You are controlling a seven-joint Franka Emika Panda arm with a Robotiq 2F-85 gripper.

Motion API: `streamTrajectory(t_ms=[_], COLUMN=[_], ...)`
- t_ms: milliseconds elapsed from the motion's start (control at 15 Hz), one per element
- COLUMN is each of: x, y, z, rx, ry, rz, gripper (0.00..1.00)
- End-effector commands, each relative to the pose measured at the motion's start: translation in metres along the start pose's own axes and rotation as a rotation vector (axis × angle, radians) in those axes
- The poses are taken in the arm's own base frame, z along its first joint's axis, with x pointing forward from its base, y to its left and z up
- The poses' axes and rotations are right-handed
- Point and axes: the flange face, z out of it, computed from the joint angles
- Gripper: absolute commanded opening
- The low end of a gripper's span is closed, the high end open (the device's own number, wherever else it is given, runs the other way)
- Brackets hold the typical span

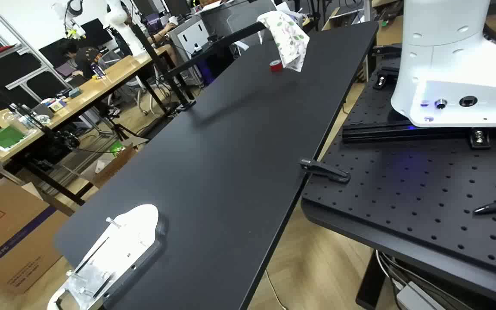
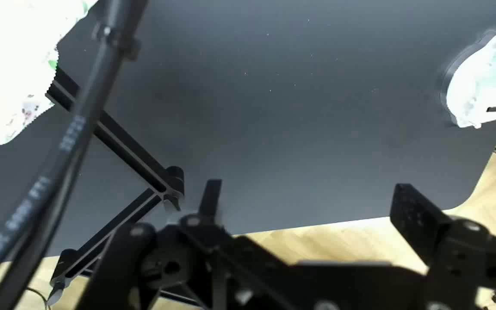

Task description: Unhang the white towel from the black frame

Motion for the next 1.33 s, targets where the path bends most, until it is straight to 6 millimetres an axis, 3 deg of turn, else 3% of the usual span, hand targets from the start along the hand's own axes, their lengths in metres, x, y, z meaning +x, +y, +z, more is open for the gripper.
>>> streamTrajectory(t_ms=[0,733,933,1267], x=[0.0,0.001,-0.001,-0.008], y=[0.0,0.002,0.021,0.073], z=[0.0,-0.001,0.003,0.009], rx=[0.0,-0.02,-0.079,-0.16], ry=[0.0,0.01,0.046,0.135], rz=[0.0,0.015,0.066,0.179], gripper=[1.0,1.0,1.0,1.0])
